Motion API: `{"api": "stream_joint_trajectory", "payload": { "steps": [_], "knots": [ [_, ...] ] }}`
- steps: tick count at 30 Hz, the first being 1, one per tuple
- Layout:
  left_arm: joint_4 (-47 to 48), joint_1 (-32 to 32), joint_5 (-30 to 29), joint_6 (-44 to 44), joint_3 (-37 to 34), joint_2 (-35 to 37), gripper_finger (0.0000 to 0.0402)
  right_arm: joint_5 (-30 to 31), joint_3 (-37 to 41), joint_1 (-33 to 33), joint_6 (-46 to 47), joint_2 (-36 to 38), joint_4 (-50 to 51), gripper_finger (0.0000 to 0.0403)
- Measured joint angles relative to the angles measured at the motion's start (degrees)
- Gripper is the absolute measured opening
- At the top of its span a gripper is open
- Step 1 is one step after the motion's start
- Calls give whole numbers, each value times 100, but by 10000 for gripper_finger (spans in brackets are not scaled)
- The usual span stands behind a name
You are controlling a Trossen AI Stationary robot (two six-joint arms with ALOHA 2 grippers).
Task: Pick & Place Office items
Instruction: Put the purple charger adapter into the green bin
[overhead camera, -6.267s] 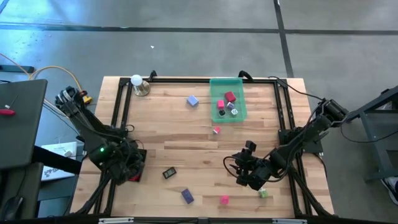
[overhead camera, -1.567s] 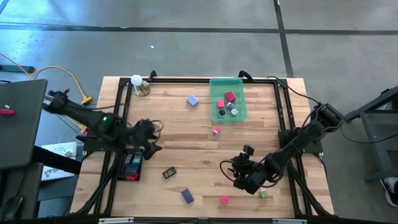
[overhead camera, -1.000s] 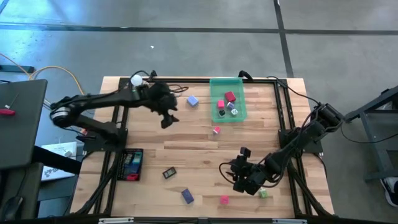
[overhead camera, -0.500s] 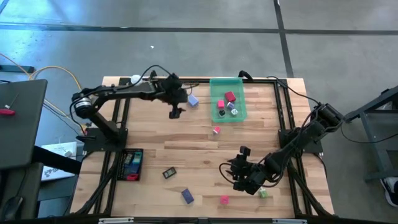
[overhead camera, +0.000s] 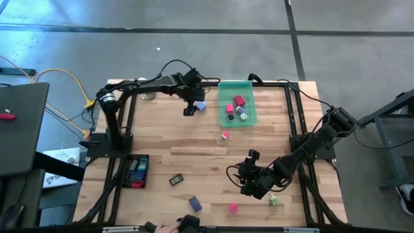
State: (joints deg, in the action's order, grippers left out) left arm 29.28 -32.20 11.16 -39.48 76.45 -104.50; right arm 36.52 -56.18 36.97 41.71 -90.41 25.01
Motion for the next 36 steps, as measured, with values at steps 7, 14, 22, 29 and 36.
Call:
{"api": "stream_joint_trajectory", "payload": {
  "steps": [7, 14, 22, 29, 36],
  "knots": [
    [91, -18, -6, -429, 482, -353, 296, 115, 0, -11, -152, 0, 14, 183],
    [810, -123, 247, -642, 1125, -907, 296, 165, 0, -76, -362, 0, 11, 183],
    [1146, -168, 87, -793, 1337, -1065, 296, 196, 0, -195, -562, 0, 9, 183],
    [1030, -104, 63, -480, 1337, -1061, 296, 196, 0, -269, -630, 0, 81, 183],
    [973, -37, 115, 169, 1339, -1052, 296, 201, 0, -267, -774, 0, 122, 183]
  ]
}}
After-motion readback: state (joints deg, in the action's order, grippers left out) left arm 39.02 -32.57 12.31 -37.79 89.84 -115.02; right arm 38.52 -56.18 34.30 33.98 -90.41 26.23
